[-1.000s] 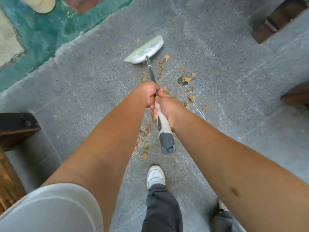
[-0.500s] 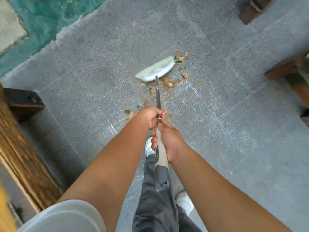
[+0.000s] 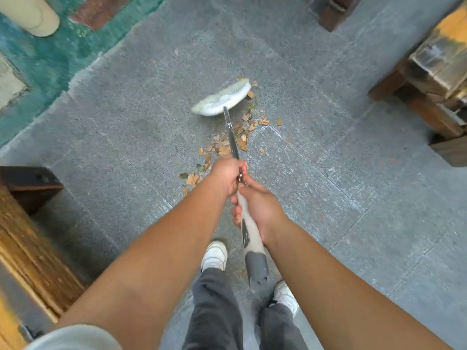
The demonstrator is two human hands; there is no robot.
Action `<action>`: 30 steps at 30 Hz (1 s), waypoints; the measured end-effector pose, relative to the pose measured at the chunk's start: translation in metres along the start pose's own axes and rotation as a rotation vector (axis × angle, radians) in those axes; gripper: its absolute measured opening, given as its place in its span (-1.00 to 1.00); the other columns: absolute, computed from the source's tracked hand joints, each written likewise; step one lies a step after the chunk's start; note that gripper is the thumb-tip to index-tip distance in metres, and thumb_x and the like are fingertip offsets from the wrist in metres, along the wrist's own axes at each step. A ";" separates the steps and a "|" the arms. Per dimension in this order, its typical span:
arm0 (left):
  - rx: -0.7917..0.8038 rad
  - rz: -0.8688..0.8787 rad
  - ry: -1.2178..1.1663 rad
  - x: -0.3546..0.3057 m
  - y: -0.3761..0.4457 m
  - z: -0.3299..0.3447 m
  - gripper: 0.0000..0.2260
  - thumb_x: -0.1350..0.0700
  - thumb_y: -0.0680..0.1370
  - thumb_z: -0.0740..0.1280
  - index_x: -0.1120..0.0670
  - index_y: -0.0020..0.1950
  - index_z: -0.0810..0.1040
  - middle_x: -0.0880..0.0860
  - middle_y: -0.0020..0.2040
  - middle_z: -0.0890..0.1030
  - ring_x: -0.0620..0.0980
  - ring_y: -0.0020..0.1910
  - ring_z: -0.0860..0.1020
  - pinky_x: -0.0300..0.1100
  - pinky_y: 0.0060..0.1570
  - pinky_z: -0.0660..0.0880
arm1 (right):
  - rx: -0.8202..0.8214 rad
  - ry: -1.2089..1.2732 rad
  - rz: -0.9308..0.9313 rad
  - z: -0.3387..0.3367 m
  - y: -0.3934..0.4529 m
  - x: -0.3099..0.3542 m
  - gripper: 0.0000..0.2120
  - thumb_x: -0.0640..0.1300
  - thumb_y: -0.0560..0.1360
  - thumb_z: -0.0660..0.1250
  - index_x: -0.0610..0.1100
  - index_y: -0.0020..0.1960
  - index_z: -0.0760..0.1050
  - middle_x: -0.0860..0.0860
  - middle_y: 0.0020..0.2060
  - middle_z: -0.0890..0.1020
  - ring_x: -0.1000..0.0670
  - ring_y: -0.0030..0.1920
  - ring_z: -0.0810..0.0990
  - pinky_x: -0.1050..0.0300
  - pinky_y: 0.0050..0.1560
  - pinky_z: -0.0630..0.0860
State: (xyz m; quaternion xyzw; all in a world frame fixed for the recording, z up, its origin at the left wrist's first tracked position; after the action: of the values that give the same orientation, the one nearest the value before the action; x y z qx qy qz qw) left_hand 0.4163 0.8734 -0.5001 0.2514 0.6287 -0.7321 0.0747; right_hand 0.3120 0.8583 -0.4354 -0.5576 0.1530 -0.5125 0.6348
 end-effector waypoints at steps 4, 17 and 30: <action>0.049 0.040 0.126 -0.057 0.049 0.019 -0.83 0.32 0.57 0.16 0.23 -0.20 0.43 0.06 -0.37 0.41 -0.09 -0.50 0.38 -0.27 -0.48 0.37 | 0.117 0.220 -0.023 0.035 0.040 0.039 -0.62 -0.30 0.55 0.21 0.07 0.26 0.46 -0.06 -0.40 0.50 0.06 -0.54 0.44 0.27 -0.56 0.43; 0.245 -0.083 0.285 -0.109 0.146 0.033 -0.91 0.31 0.61 0.10 0.25 0.07 0.35 0.06 -0.26 0.45 -0.14 -0.39 0.41 -0.34 -0.51 0.42 | 0.002 0.327 0.049 0.075 0.114 0.062 -0.71 -0.13 0.63 0.10 0.12 0.28 0.40 -0.03 -0.40 0.45 0.08 -0.56 0.39 0.28 -0.54 0.39; 0.092 -0.119 0.616 0.015 0.053 -0.071 -0.79 0.37 0.57 0.07 0.22 0.15 0.37 0.09 -0.26 0.53 -0.11 -0.45 0.39 -0.27 -0.52 0.36 | -0.066 0.383 0.146 0.080 0.010 -0.105 -0.66 -0.13 0.63 0.07 0.27 0.21 0.41 -0.02 -0.39 0.41 0.04 -0.51 0.38 0.24 -0.48 0.36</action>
State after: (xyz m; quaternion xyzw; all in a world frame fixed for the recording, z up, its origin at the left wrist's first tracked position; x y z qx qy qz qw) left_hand 0.4452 0.9341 -0.5597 0.4271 0.6016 -0.6523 -0.1737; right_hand 0.3326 0.9871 -0.4570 -0.4579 0.3275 -0.5566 0.6110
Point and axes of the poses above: each hand's wrist, its own y-axis towards the middle knuckle, its own z-axis out of the palm, x = y × z, the point moved 7 cm from there along y, towards the middle knuckle
